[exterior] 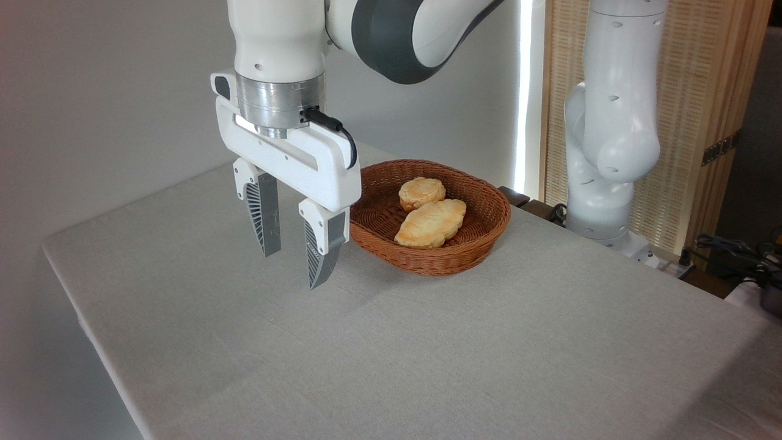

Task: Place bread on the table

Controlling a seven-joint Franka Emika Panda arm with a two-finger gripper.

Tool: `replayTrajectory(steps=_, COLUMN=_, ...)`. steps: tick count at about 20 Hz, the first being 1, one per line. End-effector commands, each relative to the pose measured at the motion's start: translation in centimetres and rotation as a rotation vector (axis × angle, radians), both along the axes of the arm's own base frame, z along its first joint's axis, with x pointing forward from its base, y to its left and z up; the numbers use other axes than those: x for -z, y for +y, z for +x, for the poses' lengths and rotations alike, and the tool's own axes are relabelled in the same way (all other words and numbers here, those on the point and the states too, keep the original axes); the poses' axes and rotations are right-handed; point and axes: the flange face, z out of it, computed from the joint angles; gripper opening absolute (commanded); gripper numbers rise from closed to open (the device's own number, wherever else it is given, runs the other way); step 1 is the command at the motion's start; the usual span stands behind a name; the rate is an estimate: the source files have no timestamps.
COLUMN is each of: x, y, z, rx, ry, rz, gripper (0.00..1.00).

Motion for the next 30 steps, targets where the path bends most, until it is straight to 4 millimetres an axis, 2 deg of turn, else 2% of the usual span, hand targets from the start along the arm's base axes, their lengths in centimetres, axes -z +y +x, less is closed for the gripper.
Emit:
replayTrajectory(steps=1, x=0.4, y=-0.1, z=0.5, rx=0.011, ry=0.001, rz=0.025, gripper=1.0)
replayTrajectory(steps=20, x=0.3, y=-0.1, z=0.5, rx=0.018, ry=-0.004, rz=0.025, gripper=1.0)
replayTrajectory(steps=27, x=0.5, y=-1.2, z=-0.1, rx=0.041, ry=0.005, rz=0.017, gripper=1.0)
replayTrajectory(steps=30, x=1.0, y=-3.7, z=-1.4, rx=0.082, ry=0.024, rz=-0.005, gripper=1.0)
